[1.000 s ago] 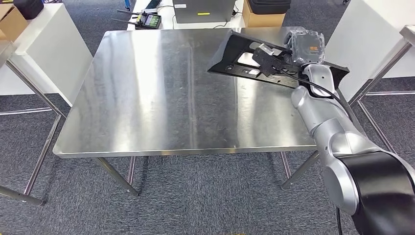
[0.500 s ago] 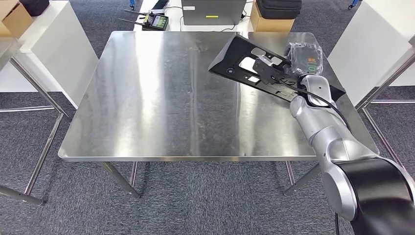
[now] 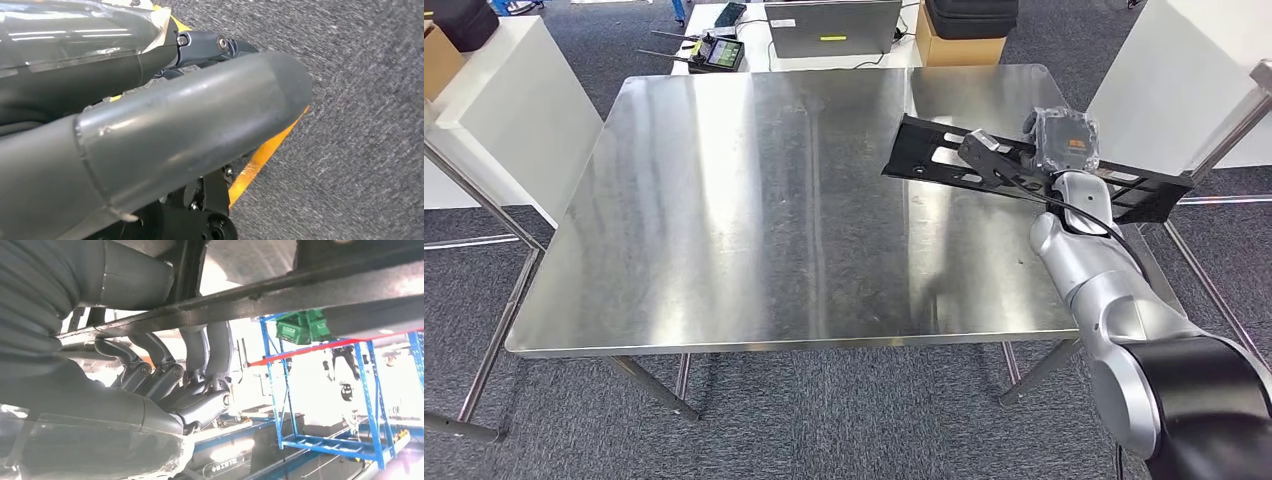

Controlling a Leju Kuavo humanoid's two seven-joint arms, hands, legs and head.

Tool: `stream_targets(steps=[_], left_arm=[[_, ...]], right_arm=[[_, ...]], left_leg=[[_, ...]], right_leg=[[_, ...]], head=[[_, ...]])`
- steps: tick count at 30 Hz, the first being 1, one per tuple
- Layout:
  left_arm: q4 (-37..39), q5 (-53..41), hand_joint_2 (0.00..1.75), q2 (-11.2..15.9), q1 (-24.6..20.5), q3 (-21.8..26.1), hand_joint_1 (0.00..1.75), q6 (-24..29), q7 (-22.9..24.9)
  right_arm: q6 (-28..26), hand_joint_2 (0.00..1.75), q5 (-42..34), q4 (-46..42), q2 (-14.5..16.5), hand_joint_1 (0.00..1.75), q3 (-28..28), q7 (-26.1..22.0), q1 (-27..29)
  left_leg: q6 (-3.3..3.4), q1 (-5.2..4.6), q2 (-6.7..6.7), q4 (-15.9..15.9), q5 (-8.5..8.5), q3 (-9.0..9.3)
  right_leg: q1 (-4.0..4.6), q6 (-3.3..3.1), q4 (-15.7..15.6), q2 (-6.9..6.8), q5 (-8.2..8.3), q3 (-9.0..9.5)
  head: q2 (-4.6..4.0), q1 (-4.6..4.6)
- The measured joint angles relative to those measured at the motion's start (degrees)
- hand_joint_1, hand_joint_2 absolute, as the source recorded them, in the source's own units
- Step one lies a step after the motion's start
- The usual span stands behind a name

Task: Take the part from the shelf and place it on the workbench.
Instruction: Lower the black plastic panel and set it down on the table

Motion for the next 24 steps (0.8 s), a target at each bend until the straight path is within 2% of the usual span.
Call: stream_targets(steps=[1, 2, 4, 8, 11, 16, 24], left_arm=[[0.0, 0.1, 0.0, 0.1, 0.0, 0.0, 0.0, 0.0, 0.0], [0.0, 0.2, 0.0, 0.1, -0.1, 0.0, 0.0, 0.0, 0.0], [0.0, 0.5, 0.0, 0.2, -0.1, 0.0, 0.0, 0.1, 0.1], [0.0, 0.7, 0.0, 0.2, -0.2, 0.0, 0.0, 0.2, -0.6], [0.0, 0.0, 0.0, 0.2, -0.1, -0.1, 0.0, 0.4, -2.4], [0.0, -1.8, 0.0, 0.2, -0.1, -0.8, 0.0, -0.2, -6.0], [0.0, -3.8, 0.0, 0.2, -0.1, -2.5, 0.0, -1.5, -6.7]], right_arm=[[0.0, 1.75, 0.1, 0.0, -0.1, 1.75, 0.0, 0.0, 0.1], [0.0, 1.75, 0.2, 0.0, -0.1, 1.75, -0.1, 0.1, 0.2], [0.1, 1.75, 0.7, 0.0, -0.2, 1.75, -0.1, 0.4, 0.2], [0.1, 1.75, 3.5, 0.3, -0.1, 1.75, -0.1, 2.7, 0.6], [0.1, 1.75, 5.9, 0.7, 0.0, 1.75, 0.0, 4.6, 1.1], [-0.4, 1.75, 9.4, 1.6, 0.9, 1.75, 0.1, 8.2, 2.9], [-0.8, 1.75, 13.2, 3.0, 3.1, 1.75, 0.9, 11.4, 5.3]], left_leg=[[0.41, -0.13, 0.01, -4.0, 1.96, 1.73], [0.76, -0.27, 0.03, -7.0, 3.04, 3.17], [1.05, -0.51, 0.04, -9.2, 3.08, 4.44], [0.78, -1.08, -0.23, -9.6, 3.16, 4.51], [1.13, -1.43, -0.51, -9.6, 2.98, 4.5], [1.4, -1.54, -0.56, -9.6, 2.91, 4.5], [1.58, -1.65, -0.54, -9.6, 2.95, 4.53]], right_leg=[[0.2, 0.17, 0.0, 0.08, -0.32, 0.38], [0.35, 0.39, 0.0, 0.15, -0.59, 0.59], [0.73, 0.79, 0.2, 0.24, -0.92, 0.6], [1.08, 1.02, 0.3, 0.04, -1.15, 0.53], [1.01, 1.34, 0.0, -0.27, -1.32, 0.66], [0.94, 1.46, -0.3, -0.33, -1.28, 0.84], [0.85, 1.54, -0.3, -0.35, -1.23, 0.85]], head=[[0.0, 0.02], [0.0, 0.05], [0.0, 0.08], [0.0, 0.07], [0.01, 0.07], [0.0, 0.1], [0.0, 0.08]])
